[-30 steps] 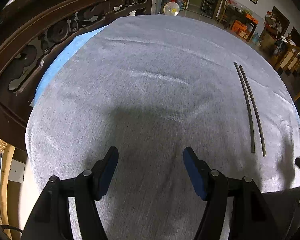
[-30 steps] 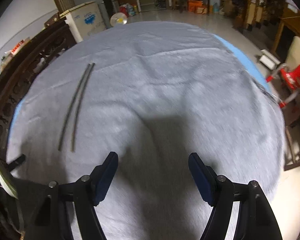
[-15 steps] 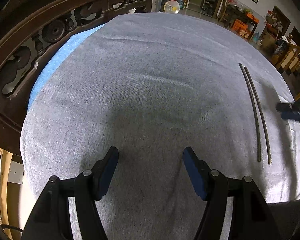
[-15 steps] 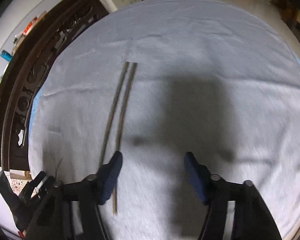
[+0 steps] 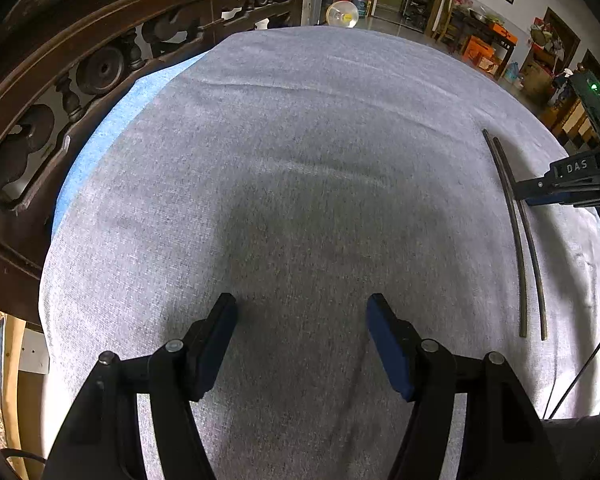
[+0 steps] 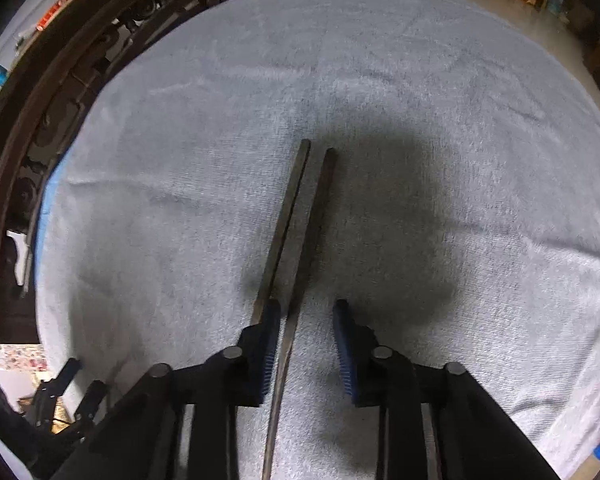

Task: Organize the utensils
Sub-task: 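Grasp one chopstick with the right tool while the left tool grasps the other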

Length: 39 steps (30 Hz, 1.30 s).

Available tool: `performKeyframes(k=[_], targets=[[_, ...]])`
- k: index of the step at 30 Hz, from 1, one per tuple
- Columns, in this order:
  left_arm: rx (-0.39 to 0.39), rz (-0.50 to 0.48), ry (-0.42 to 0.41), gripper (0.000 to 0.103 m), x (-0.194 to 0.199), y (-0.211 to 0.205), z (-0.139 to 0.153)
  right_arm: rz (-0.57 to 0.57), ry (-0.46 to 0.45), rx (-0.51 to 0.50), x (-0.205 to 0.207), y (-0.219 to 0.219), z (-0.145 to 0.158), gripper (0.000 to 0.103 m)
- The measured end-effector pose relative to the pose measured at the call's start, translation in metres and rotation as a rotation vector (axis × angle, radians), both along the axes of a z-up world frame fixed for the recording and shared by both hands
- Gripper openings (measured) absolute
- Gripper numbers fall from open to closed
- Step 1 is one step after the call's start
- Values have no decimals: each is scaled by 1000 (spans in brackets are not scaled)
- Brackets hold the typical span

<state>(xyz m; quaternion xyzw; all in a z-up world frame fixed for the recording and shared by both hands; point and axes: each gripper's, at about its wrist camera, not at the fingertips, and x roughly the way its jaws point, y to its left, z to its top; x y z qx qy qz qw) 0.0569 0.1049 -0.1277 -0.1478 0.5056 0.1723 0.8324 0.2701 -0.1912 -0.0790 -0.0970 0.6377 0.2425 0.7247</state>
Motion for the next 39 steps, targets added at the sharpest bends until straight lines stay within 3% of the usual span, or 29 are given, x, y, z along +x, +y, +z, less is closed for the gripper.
performKeyframes(k=[4,9,13,19,26,30,33,38,39], targets=[[-1,-14,4,68,4,-1,1,49,-12,-55,-3,6,0,7],[-27,-53,4,68,24,4,10,86,-23,-147,-10,-16,-1,7],[-78,-140,38,68,62,-3,21,84,5,-178,-10,-40,-4,6],[-181,-340,131,68,141,-35,33,62,38,-157,-7,-67,-7,6],[-269,-360,267,68,210,-68,34,48,57,-112,-5,-84,-10,7],[-227,-389,318,68,230,-92,27,43,68,-87,6,-104,-6,7],[-217,-401,367,57,243,-107,14,41,68,-77,6,-112,-5,7],[-165,-429,428,15,252,-123,0,44,69,-69,8,-124,-4,7],[-170,-434,445,13,254,-123,-2,46,69,-70,4,-120,-2,7]])
